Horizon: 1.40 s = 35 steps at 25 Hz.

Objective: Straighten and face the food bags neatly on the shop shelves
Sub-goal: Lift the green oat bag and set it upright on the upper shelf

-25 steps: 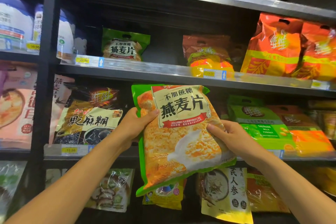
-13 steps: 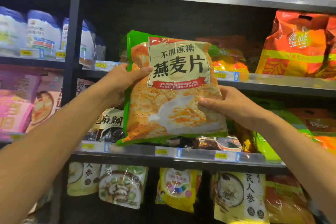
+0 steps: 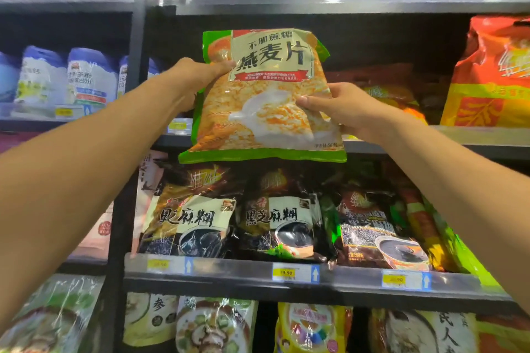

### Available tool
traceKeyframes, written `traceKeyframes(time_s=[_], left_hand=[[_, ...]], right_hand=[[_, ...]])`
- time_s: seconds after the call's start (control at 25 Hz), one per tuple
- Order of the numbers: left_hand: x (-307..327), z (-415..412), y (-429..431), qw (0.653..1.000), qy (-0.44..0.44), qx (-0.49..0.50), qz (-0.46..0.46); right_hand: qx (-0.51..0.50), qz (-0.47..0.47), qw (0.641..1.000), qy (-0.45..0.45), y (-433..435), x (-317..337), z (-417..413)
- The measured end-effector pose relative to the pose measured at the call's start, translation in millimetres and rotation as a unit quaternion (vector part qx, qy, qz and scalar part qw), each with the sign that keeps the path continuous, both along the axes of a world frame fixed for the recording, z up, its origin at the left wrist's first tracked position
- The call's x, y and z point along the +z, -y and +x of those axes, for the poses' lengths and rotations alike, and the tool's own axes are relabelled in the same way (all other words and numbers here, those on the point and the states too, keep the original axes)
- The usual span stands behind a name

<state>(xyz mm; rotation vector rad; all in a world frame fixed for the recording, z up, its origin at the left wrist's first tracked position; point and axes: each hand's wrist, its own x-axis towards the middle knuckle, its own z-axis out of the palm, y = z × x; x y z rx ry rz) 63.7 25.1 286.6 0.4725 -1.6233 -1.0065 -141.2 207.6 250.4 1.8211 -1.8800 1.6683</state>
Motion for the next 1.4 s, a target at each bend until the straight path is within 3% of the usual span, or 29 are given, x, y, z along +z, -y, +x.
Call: traceKeyframes(time_s=[0.36,0.64,1.12,1.4], left_hand=[[32,-19,93,0.999,0.039,-0.008,0.01],[61,-11,128,0.98,0.07,-0.186,0.025],[77,-34,188,0.996,0.043,-0.058,-0.047],[87,-43,210,0.995,0.064,-0.04,-0.069]], right_hand=[[-0.021,0.013,1.0,0.018,77,28,-9],[-0.054,-0.034,0.998,0.025,119,72,-13],[-0.065,-0.02,0.997,0.043,200,104,-35],[-0.078,0.011,0.994,0.078,221,99,-31]])
